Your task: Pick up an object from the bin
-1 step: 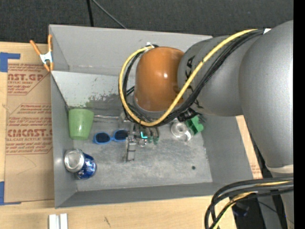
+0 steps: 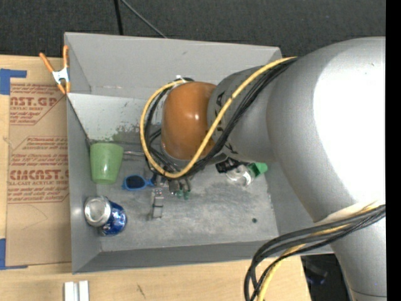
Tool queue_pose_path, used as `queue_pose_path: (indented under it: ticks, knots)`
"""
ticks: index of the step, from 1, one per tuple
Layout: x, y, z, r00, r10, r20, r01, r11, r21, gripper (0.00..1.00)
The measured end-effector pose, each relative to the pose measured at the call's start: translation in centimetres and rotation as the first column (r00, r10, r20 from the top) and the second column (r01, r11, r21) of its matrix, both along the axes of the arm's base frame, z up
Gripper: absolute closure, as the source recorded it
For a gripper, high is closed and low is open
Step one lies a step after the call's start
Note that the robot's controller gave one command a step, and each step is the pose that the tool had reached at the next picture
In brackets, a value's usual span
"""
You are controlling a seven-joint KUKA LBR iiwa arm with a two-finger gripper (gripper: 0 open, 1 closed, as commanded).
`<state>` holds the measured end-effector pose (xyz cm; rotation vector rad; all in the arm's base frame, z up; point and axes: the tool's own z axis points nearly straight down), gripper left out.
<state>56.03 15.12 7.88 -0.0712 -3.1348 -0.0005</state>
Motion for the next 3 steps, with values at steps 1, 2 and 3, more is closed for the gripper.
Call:
queue_pose_path:
  ticks: [1, 2, 3]
  knots:
    - [0.2, 0.0, 0.4, 1.0, -0.001, 0.006, 0.001, 1.0, 0.002, 1.0]
    - [-1.0, 2.9, 6.2, 0.979, -0.202, 0.009, 0.202, 0.979, 0.003, 1.0]
    - [0.3, 4.2, 15.2, 0.979, -0.203, 0.015, 0.203, 0.979, 0.006, 1.0]
